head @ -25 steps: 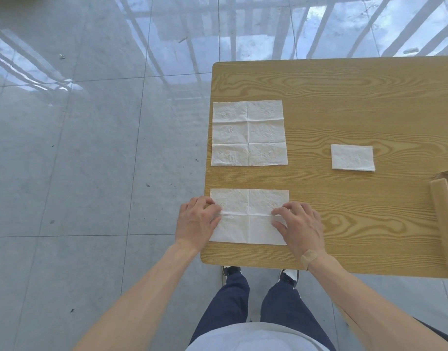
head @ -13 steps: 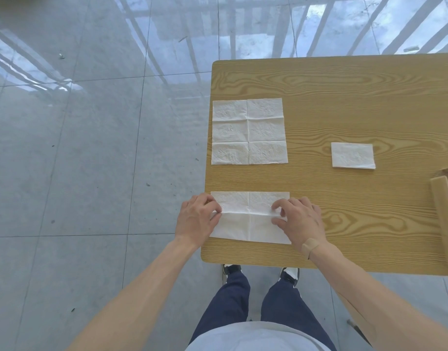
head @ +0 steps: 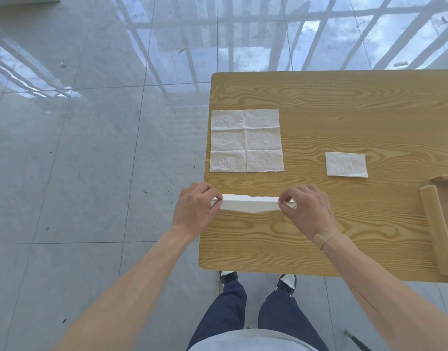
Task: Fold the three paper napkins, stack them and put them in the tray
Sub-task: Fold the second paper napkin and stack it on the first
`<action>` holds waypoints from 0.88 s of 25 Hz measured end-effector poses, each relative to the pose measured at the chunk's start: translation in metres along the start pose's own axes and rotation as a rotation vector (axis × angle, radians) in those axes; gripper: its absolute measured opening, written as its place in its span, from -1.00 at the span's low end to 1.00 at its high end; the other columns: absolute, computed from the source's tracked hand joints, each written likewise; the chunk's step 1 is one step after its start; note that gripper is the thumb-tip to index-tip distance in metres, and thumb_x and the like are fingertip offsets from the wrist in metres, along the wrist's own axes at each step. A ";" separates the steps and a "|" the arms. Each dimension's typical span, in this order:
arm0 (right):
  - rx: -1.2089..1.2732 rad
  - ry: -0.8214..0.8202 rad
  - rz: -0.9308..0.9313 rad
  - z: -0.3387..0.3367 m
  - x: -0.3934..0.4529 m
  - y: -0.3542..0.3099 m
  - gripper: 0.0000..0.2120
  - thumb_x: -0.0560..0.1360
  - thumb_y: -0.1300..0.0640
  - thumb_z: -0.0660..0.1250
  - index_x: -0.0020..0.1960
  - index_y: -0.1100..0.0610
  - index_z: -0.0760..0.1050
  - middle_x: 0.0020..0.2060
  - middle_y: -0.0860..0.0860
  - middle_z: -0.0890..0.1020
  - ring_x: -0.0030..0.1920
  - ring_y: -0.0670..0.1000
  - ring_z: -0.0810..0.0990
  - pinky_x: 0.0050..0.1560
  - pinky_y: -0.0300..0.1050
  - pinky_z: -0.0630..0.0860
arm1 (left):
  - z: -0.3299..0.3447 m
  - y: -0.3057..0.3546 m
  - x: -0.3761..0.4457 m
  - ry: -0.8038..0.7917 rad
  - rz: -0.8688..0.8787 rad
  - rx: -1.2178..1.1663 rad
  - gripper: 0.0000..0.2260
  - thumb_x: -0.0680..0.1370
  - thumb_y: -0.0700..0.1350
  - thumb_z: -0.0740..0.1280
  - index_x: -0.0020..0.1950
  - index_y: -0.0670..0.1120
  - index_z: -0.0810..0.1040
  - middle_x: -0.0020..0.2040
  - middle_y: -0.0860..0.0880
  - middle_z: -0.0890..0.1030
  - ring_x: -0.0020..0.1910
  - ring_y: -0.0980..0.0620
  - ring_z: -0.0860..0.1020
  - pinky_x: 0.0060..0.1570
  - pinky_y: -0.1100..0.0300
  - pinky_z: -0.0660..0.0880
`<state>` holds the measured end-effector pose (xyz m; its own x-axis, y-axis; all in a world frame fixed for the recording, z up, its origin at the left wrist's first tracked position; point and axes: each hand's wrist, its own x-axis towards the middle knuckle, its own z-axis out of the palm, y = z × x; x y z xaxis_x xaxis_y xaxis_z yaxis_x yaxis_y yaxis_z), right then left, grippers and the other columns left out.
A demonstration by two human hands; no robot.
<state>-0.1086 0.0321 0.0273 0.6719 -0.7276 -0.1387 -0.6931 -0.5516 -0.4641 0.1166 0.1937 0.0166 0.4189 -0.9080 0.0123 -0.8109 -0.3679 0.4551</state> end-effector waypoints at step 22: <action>-0.103 0.341 -0.183 0.079 -0.054 0.024 -0.83 0.51 0.17 0.34 0.06 0.06 0.65 -0.02 -0.03 0.68 0.07 0.11 0.58 0.15 0.04 0.40 | 0.050 -0.009 -0.052 0.064 0.067 0.101 -0.79 0.39 -0.29 0.42 -0.03 -0.08 0.64 0.08 -0.05 0.63 0.10 -0.09 0.54 0.15 0.00 0.39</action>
<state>-0.1411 0.0902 -0.0455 0.6732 -0.6977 0.2448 -0.6042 -0.7100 -0.3617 0.0812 0.2342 -0.0328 0.3851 -0.9177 0.0975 -0.8736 -0.3284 0.3592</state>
